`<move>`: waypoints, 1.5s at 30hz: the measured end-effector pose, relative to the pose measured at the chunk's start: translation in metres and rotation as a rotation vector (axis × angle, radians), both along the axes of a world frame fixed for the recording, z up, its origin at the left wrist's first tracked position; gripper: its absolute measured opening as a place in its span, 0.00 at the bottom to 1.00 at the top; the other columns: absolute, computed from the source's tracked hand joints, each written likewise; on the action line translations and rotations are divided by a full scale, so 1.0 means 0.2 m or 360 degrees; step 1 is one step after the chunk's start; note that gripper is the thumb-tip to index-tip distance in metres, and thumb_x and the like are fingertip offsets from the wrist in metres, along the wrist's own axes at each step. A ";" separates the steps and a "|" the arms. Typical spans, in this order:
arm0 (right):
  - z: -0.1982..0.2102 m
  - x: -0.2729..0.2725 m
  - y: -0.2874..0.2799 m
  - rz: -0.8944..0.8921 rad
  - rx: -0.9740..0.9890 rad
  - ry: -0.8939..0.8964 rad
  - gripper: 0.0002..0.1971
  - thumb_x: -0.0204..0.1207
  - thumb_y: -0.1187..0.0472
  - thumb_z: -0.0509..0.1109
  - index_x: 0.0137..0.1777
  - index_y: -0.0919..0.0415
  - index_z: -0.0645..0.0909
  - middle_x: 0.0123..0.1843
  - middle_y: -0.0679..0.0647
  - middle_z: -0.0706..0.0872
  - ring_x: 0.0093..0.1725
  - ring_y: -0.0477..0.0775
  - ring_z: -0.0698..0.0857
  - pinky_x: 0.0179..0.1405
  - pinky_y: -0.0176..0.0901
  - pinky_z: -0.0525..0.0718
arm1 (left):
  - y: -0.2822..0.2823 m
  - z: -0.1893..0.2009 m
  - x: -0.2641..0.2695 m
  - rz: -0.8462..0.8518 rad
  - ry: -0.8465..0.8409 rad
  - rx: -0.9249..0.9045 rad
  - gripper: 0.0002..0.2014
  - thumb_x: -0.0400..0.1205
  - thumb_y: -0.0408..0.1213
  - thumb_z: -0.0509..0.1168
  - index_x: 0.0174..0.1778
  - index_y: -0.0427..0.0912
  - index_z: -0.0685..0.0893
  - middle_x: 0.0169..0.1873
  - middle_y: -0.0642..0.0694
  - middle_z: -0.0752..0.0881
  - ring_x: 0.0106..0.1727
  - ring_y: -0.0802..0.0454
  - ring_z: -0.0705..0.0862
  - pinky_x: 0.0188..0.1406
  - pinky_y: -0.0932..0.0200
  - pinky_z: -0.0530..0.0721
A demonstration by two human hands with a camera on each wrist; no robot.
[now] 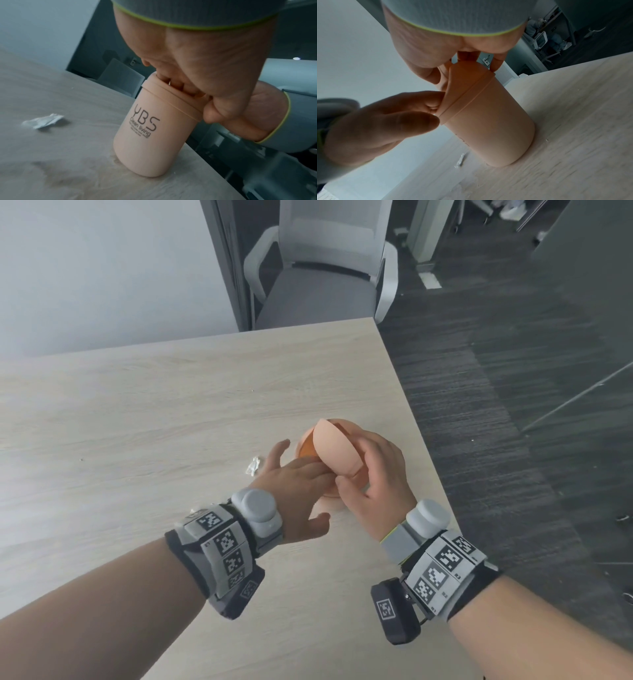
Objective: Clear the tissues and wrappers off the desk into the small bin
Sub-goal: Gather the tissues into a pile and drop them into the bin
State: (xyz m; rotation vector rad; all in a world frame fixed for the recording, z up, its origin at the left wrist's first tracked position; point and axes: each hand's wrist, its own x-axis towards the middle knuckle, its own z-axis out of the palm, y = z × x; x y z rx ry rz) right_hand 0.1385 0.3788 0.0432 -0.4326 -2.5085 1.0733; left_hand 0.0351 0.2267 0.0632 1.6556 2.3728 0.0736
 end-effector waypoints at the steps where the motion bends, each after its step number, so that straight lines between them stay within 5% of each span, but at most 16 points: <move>1: 0.00 0.00 0.00 0.0003 -0.0001 -0.0010 0.27 0.69 0.53 0.68 0.70 0.55 0.75 0.73 0.45 0.77 0.72 0.51 0.72 0.72 0.42 0.69 | 0.03 0.02 0.00 -0.0010 0.0012 -0.0091 0.29 0.73 0.62 0.58 0.72 0.60 0.72 0.71 0.62 0.78 0.80 0.56 0.66 0.81 0.27 0.40; 7: -0.01 0.02 0.00 0.0030 0.0051 -0.0016 0.28 0.68 0.54 0.70 0.70 0.53 0.74 0.73 0.45 0.76 0.72 0.53 0.72 0.70 0.49 0.72 | 0.19 0.06 0.02 0.0077 0.0019 -0.0420 0.32 0.70 0.64 0.58 0.74 0.67 0.68 0.80 0.56 0.70 0.86 0.34 0.43 0.75 0.21 0.30; 15: 0.00 0.02 0.00 0.0057 0.0001 -0.0040 0.29 0.67 0.56 0.73 0.71 0.52 0.73 0.75 0.42 0.74 0.72 0.48 0.70 0.71 0.41 0.69 | 0.26 -0.01 -0.05 -0.0157 0.0279 -0.0767 0.36 0.70 0.68 0.55 0.77 0.67 0.63 0.84 0.55 0.61 0.85 0.31 0.44 0.65 0.16 0.21; 19: 0.02 0.02 0.00 0.0061 0.0002 -0.0051 0.28 0.68 0.51 0.71 0.70 0.52 0.74 0.74 0.42 0.75 0.71 0.49 0.72 0.70 0.46 0.71 | 0.20 0.06 -0.04 -0.0091 0.0108 -0.0535 0.29 0.72 0.63 0.61 0.71 0.64 0.72 0.80 0.55 0.69 0.87 0.37 0.44 0.74 0.22 0.26; 23: 0.07 0.02 -0.01 0.0049 0.0001 -0.0037 0.31 0.67 0.45 0.70 0.71 0.53 0.74 0.73 0.44 0.78 0.71 0.49 0.74 0.68 0.50 0.74 | 0.06 0.12 0.00 -0.0061 0.0043 -0.0380 0.38 0.74 0.61 0.64 0.81 0.59 0.61 0.84 0.58 0.62 0.87 0.51 0.46 0.79 0.26 0.32; 27: 0.13 0.02 -0.03 -0.0076 0.0004 0.0175 0.29 0.67 0.45 0.69 0.68 0.55 0.78 0.70 0.41 0.79 0.71 0.49 0.76 0.68 0.49 0.75 | -0.15 0.13 -0.01 0.0018 -0.0076 -0.0222 0.37 0.79 0.60 0.60 0.84 0.59 0.56 0.86 0.60 0.56 0.87 0.54 0.48 0.85 0.41 0.45; 32: 0.21 -0.03 -0.14 -0.0101 0.0175 0.0470 0.20 0.72 0.53 0.67 0.62 0.60 0.81 0.65 0.46 0.81 0.67 0.42 0.75 0.64 0.58 0.77 | -0.55 0.05 -0.09 0.0624 -0.0476 0.0194 0.31 0.76 0.57 0.60 0.78 0.58 0.72 0.79 0.59 0.73 0.81 0.57 0.68 0.78 0.50 0.69; 36: 0.22 -0.13 -0.31 0.0449 0.0473 0.0533 0.16 0.74 0.58 0.67 0.59 0.61 0.84 0.60 0.58 0.87 0.60 0.62 0.84 0.61 0.63 0.77 | -0.87 -0.13 -0.16 0.1094 -0.0549 0.0136 0.27 0.78 0.49 0.69 0.76 0.57 0.75 0.78 0.58 0.74 0.70 0.53 0.80 0.69 0.52 0.78; 40: 0.04 -0.25 -0.56 0.0740 0.0256 0.0042 0.19 0.79 0.58 0.62 0.66 0.63 0.83 0.69 0.57 0.84 0.69 0.57 0.81 0.72 0.49 0.74 | -1.17 -0.31 -0.21 0.1511 -0.0567 0.0023 0.29 0.77 0.41 0.71 0.77 0.52 0.75 0.79 0.51 0.73 0.65 0.44 0.83 0.64 0.48 0.81; 42: -0.11 -0.35 -0.67 0.0749 0.0090 -0.0466 0.23 0.81 0.57 0.60 0.76 0.60 0.76 0.80 0.54 0.74 0.79 0.53 0.71 0.80 0.46 0.64 | -1.35 -0.37 -0.21 0.1661 -0.0564 -0.0018 0.31 0.76 0.39 0.70 0.78 0.50 0.74 0.81 0.49 0.71 0.68 0.42 0.81 0.68 0.45 0.80; 45: -0.28 -0.47 -0.62 0.0663 0.0234 -0.0973 0.32 0.82 0.58 0.61 0.84 0.60 0.58 0.88 0.56 0.54 0.87 0.55 0.53 0.84 0.44 0.52 | -1.43 -0.40 -0.16 0.1695 -0.0550 -0.0121 0.32 0.76 0.43 0.69 0.79 0.53 0.71 0.82 0.51 0.68 0.74 0.42 0.75 0.70 0.43 0.78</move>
